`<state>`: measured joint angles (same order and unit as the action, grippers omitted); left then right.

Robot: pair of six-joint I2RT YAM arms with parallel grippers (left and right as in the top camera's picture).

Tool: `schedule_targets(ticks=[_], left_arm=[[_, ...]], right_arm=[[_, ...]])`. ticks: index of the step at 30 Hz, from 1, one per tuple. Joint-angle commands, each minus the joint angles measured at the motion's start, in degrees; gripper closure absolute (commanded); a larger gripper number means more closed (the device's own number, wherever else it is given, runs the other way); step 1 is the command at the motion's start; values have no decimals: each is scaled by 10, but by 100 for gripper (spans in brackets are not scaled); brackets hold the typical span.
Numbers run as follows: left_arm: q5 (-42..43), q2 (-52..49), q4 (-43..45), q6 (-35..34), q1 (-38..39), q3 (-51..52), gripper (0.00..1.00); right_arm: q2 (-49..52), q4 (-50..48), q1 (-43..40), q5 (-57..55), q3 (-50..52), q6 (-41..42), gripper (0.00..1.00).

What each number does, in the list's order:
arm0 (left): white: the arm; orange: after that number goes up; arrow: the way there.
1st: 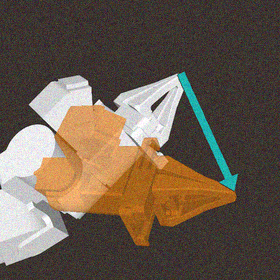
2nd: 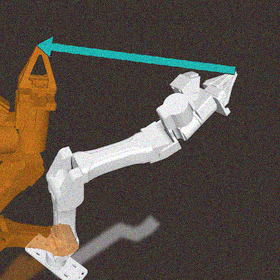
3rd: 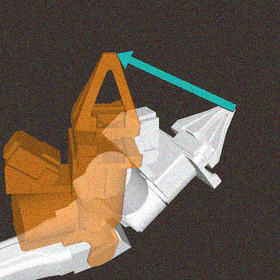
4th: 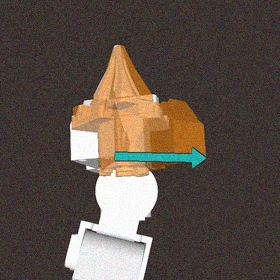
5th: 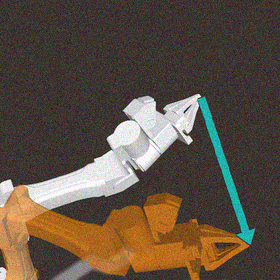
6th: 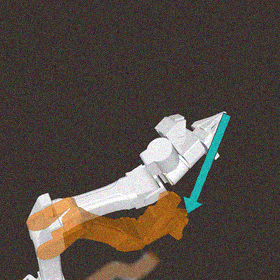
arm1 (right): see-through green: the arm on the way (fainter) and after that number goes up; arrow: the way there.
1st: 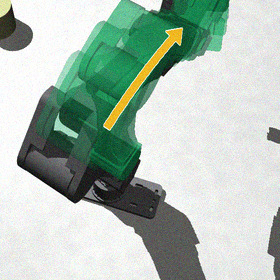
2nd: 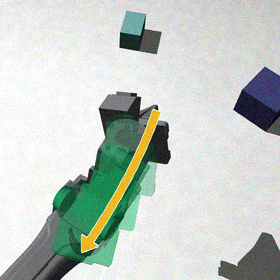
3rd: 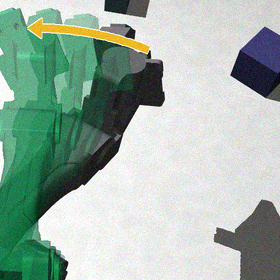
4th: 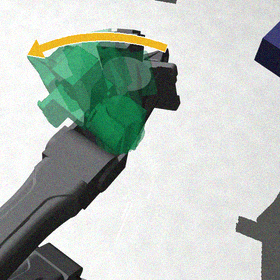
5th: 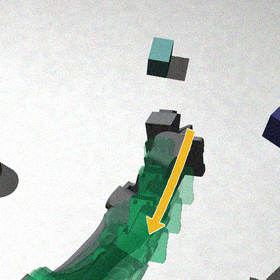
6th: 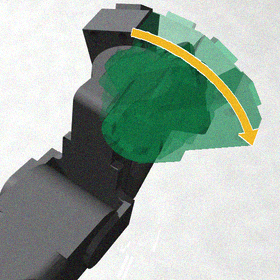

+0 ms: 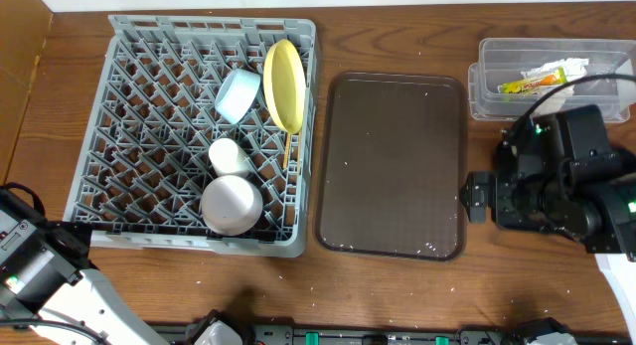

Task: Sort waste into correct bins and load items into the dishwasher

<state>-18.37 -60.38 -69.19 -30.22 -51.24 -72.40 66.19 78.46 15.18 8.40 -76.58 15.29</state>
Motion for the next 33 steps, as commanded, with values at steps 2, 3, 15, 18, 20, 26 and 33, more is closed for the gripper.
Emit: schedule_targets(ticks=[2,3,15,18,20,26,33], left_arm=[[-7,2,-2,-5,-2,-10,0],[-8,2,-2,-5,-2,-10,0],[-7,2,-2,-5,-2,-10,0],[-8,2,-2,-5,-2,-10,0],[-8,2,-2,-5,-2,-10,0],[-8,2,-2,-5,-2,-10,0],[-8,2,-2,-5,-2,-10,0]], right_arm=[[-3,2,-5,9,12,5,1],[-3,6,-5,9,12,5,1],[-3,29,-5,-7,33,-23,1],[-4,-18,-4,-6,74,-26,1],[-13,-74,-3,-7,117,-26,1],[-118,-289,-4,-6,297,-58,1],[-356,-517,-4,-5,535,-86,1]])
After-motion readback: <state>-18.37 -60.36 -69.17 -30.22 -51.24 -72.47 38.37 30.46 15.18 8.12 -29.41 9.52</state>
